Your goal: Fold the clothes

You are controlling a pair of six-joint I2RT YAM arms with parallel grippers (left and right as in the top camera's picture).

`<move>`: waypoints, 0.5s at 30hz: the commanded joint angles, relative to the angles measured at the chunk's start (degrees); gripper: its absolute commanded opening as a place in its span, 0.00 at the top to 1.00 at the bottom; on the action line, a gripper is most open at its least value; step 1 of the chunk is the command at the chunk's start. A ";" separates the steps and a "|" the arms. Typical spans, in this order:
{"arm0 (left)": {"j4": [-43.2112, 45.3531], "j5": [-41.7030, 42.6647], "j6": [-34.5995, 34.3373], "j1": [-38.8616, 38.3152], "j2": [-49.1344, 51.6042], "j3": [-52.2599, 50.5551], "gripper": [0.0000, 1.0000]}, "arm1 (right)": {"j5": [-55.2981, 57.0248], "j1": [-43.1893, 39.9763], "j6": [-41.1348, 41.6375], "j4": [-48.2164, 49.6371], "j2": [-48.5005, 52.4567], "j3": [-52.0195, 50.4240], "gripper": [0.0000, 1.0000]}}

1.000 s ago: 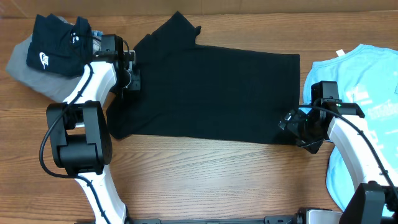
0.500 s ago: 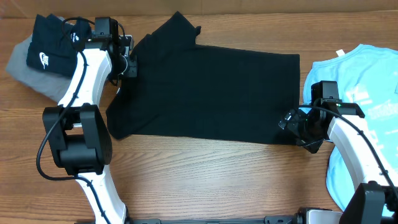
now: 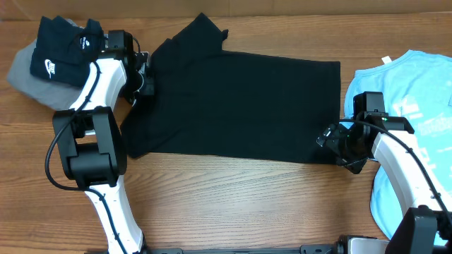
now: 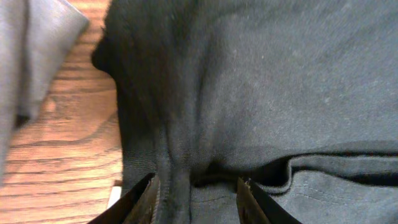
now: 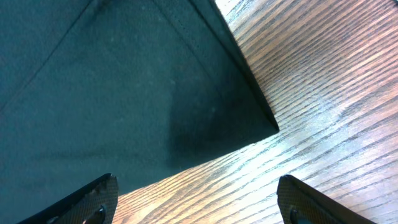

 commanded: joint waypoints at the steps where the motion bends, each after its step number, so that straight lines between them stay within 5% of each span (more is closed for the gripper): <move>1: 0.07 2.03 1.11 -0.17 0.57 -0.52 0.60 | -0.33 -0.33 -0.02 0.24 0.22 -0.37 0.15; 15: -1.68 5.25 1.11 -0.24 0.66 -0.52 0.96 | -0.33 -0.33 -0.02 0.22 0.22 -0.37 0.16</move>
